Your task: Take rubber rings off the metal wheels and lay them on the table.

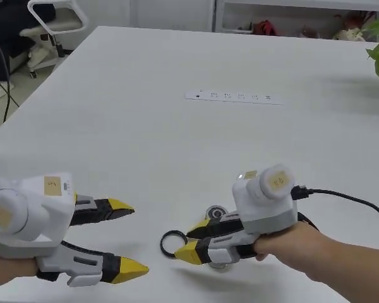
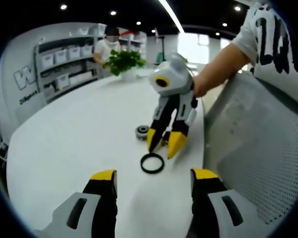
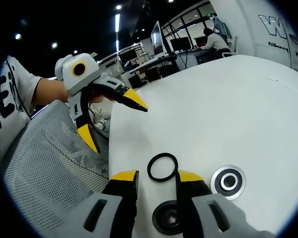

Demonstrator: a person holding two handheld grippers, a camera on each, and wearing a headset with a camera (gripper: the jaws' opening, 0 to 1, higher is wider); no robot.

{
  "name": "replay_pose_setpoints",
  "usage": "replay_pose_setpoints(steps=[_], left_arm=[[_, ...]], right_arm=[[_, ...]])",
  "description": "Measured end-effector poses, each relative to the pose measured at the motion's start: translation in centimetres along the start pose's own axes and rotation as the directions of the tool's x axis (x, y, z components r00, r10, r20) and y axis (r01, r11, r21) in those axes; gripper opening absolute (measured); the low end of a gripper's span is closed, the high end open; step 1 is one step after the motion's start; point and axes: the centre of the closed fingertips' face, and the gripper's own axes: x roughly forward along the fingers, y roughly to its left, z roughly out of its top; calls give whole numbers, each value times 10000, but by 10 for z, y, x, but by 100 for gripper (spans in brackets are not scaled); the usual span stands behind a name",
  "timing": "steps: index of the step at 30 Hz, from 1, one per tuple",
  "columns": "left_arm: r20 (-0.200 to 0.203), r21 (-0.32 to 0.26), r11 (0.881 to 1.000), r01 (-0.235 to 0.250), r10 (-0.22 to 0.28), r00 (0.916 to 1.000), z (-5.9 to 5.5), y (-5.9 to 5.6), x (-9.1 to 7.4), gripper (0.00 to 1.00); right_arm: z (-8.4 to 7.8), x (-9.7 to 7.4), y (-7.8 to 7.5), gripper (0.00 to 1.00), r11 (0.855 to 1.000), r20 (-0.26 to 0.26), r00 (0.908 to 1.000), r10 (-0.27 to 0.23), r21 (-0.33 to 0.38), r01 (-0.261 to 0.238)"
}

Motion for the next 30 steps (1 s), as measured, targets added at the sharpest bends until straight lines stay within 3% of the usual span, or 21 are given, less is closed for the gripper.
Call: replay_pose_setpoints(steps=[18, 30], left_arm=[[-50, 40, 10000, 21, -21, 10000, -2, -1, 1, 61], [66, 113, 9999, 50, -51, 10000, 6, 1, 0, 61]], right_arm=[[-1, -2, 0, 27, 10000, -61, 10000, -11, -84, 11], [20, -20, -4, 28, 9997, 462, 9987, -200, -147, 207]])
